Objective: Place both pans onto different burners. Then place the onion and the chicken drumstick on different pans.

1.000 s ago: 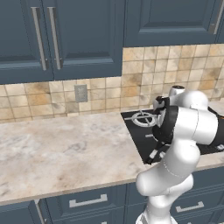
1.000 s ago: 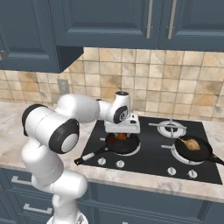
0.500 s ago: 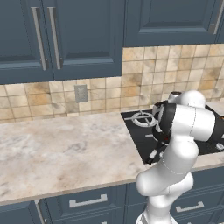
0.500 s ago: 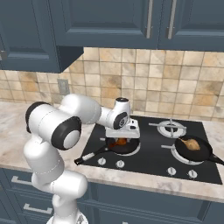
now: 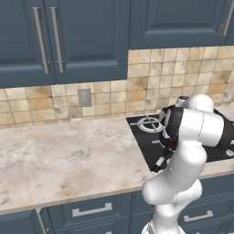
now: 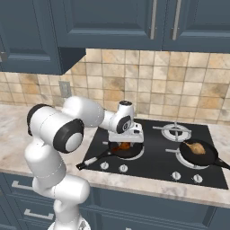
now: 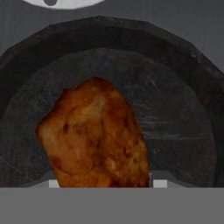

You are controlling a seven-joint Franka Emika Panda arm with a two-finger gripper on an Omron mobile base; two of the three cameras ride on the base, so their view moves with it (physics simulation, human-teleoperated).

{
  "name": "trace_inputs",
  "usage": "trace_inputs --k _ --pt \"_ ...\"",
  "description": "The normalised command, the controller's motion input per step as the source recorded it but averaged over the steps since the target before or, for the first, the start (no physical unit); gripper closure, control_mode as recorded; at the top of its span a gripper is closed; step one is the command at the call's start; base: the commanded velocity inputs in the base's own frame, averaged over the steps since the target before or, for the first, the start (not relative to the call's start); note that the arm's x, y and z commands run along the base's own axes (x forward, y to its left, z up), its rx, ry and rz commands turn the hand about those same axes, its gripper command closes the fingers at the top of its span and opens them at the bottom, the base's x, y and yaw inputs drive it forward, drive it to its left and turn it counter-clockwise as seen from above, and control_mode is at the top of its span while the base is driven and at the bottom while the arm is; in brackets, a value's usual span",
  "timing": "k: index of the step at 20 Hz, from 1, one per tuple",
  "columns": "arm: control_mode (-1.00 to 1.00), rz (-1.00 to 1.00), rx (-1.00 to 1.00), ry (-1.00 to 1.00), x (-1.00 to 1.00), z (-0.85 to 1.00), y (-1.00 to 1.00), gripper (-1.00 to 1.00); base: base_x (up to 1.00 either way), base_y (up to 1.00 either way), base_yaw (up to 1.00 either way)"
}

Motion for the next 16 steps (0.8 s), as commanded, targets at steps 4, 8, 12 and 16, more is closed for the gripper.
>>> trace_inputs --k 4,8,12,16 --pt "-1.0 0.0 0.0 0.0 0.0 0.0 0.0 -1.0 0.0 0.0 0.0" --pt "-1.0 0.0 0.0 0.0 0.0 0.0 0.0 -1.0 0.0 0.0 0.0" --pt "-1.0 0.0 0.0 0.0 0.0 0.02 0.0 -1.0 0.0 0.0 0.0" --pt "-1.0 0.0 0.0 0.0 0.0 0.11 0.0 -1.0 0.0 0.0 0.0"
